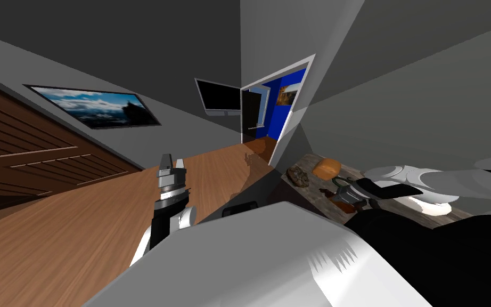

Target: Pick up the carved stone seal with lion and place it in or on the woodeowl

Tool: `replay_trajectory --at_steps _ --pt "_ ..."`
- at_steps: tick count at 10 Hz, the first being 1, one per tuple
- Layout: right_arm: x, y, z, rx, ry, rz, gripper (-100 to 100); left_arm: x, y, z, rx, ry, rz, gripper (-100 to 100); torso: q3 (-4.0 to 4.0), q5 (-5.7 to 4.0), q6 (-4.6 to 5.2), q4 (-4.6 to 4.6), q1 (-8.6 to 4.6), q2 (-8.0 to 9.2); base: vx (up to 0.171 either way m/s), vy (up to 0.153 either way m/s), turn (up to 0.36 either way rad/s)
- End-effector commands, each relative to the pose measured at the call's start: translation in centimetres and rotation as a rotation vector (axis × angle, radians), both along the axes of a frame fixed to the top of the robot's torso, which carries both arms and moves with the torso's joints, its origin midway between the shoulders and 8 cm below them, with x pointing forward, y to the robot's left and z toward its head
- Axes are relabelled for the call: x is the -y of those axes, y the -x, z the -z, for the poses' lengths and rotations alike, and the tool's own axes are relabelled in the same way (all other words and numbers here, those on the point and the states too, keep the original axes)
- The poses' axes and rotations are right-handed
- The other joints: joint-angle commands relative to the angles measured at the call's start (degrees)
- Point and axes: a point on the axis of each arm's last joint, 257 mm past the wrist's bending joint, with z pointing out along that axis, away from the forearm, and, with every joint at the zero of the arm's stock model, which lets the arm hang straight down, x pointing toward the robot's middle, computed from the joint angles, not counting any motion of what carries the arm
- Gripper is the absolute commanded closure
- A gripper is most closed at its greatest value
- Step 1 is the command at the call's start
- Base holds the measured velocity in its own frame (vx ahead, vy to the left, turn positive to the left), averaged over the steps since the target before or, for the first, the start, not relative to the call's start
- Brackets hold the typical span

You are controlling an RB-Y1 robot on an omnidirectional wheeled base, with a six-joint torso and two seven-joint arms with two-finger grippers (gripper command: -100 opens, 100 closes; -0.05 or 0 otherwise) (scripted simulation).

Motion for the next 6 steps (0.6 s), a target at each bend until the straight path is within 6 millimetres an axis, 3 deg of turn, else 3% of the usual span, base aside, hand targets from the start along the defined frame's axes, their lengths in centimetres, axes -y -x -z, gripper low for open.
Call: replay_trajectory --at_steps 1,3,6 --pt "1.0 -2.5 -1.9 0.014 0.039 -0.035 100 0.0 0.0 0.0 0.0 0.0 0.0 0 0.0 0.0 0.0 0.0 0.0 0.0 -0.044 0.114 -0.016" --pt "1.0 -2.6 -2.0 0.013 0.042 -0.038 100 0.0 0.0 0.0 0.0 0.0 0.0 0 0.02 0.07 -0.04 0.02 0.26 0.02 -0.013 0.072 0.005" --pt "1.5 -7.9 -5.9 0.04 0.092 -0.11 100 0.0 0.0 0.0 0.0 0.0 0.0 0 0.01 0.14 -0.13 0.02 0.42 -0.01 -0.021 0.114 0.008"
